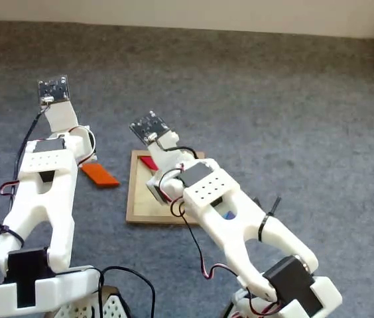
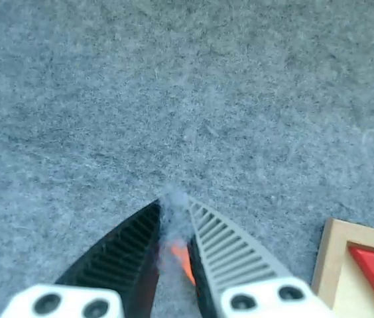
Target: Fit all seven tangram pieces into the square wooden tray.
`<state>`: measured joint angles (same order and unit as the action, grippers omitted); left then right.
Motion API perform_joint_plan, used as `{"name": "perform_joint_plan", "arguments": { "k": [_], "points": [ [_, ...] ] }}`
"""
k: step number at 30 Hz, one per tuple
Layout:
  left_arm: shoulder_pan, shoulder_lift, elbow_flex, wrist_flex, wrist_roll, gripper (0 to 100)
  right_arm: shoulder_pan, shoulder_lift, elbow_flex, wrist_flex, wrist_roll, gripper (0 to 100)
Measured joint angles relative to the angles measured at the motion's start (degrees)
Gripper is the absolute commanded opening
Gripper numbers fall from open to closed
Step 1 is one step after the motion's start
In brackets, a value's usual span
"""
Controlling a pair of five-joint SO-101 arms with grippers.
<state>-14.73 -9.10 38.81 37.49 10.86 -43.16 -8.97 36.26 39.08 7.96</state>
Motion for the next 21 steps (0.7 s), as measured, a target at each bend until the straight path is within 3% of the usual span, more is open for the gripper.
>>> {"name": "perform_joint_plan", "arguments": {
  "k": [11,21],
  "points": [
    [0.0,0.0,0.0,0.0,0.0,5,-2.3,0.0,8.9,-20.5,-10.2,0.6],
    [0.0,0.0,0.0,0.0,0.0,5,-2.5,0.0,13.6,-29.1,-11.0,0.6]
  ]
}}
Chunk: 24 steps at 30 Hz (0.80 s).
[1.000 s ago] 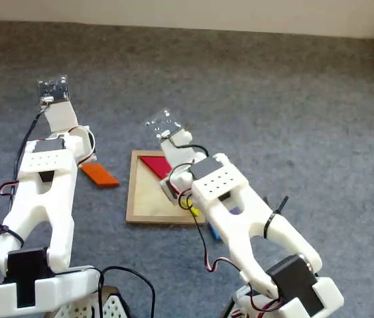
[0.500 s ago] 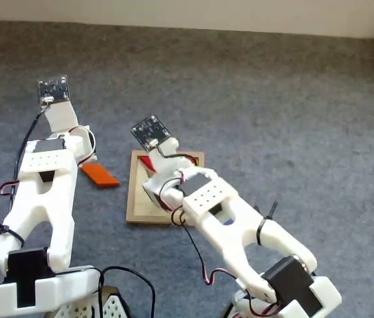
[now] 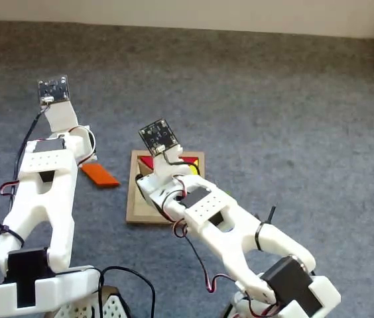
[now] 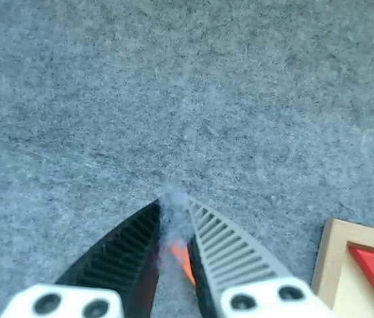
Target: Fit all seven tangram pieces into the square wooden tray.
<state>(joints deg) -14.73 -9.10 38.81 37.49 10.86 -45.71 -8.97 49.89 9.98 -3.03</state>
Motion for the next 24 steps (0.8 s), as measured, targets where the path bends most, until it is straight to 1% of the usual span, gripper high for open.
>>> {"name": "perform_joint_plan", "arguments": {
  "k": [3,9,12,20,24],
  "points": [
    [0.0,0.0,0.0,0.0,0.0,5,-0.9,2.0,0.0,-0.2,-1.1,0.6],
    [0.0,0.0,0.0,0.0,0.0,5,-1.9,9.2,-2.5,-0.2,-11.9,0.6],
    [-0.2,0.0,0.0,0.0,0.0,5,-2.0,10.5,-4.6,-0.2,-15.0,0.6],
    [-0.4,0.0,0.0,0.0,0.0,5,-2.0,10.6,-5.1,-0.2,-16.2,1.4],
    [-0.4,0.0,0.0,0.0,0.0,5,-2.0,10.6,-5.1,-0.2,-16.2,8.5]
  ]
}}
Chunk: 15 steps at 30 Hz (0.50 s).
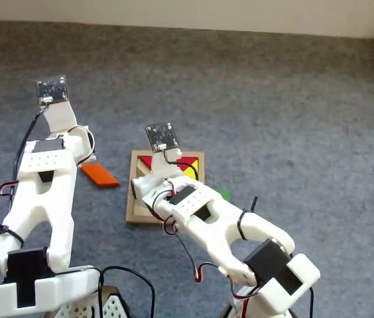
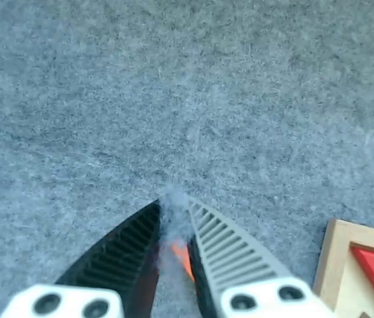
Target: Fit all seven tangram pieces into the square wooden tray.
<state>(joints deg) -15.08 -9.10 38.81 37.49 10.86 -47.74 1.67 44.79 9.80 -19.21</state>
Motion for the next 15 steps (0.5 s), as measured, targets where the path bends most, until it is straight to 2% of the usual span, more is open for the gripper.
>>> {"name": "perform_joint_plan", "arguments": {
  "k": [11,15],
  "points": [
    [0.0,0.0,0.0,0.0,0.0,5,1.4,0.0,0.0,0.0,0.0,10.0],
    [0.0,0.0,0.0,0.0,0.0,5,1.4,0.0,0.0,0.0,0.4,17.8]
  ]
}}
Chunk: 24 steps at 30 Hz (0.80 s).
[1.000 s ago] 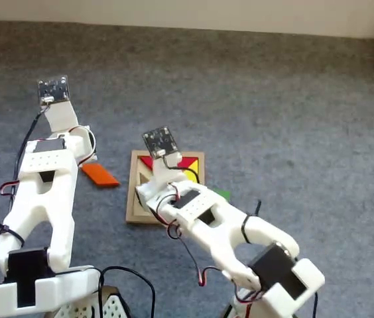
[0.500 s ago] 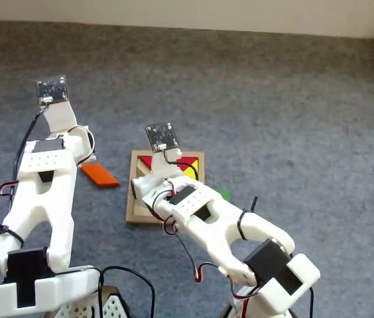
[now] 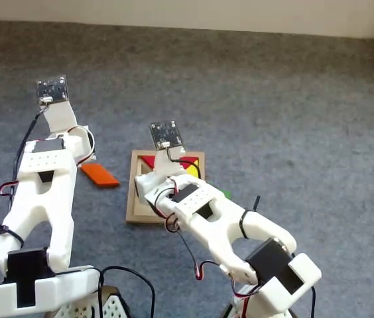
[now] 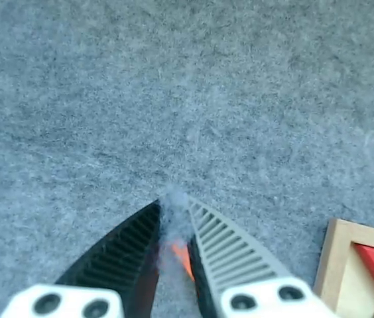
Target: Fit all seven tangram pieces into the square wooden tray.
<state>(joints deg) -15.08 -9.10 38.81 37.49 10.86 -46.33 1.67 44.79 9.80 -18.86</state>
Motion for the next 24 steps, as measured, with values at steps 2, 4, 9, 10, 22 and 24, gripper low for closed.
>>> {"name": "perform_joint_plan", "arguments": {
  "k": [2,4,9,10,22,24],
  "points": [
    [0.0,0.0,0.0,0.0,0.0,5,0.1,0.0,0.0,0.0,2.7,21.1],
    [0.0,0.0,0.0,0.0,0.0,5,0.2,0.0,0.0,-0.1,4.1,21.7],
    [0.0,0.0,0.0,0.0,0.0,5,0.2,0.0,0.0,-0.1,5.3,21.7],
    [0.0,0.0,0.0,0.0,0.0,5,0.2,0.0,0.0,-0.1,5.4,21.7],
    [0.0,0.0,0.0,0.0,0.0,5,0.4,-17.2,6.7,0.0,13.7,18.0],
    [0.0,0.0,0.0,0.0,0.0,5,0.8,-21.7,9.3,0.0,13.7,12.3]
  ]
}}
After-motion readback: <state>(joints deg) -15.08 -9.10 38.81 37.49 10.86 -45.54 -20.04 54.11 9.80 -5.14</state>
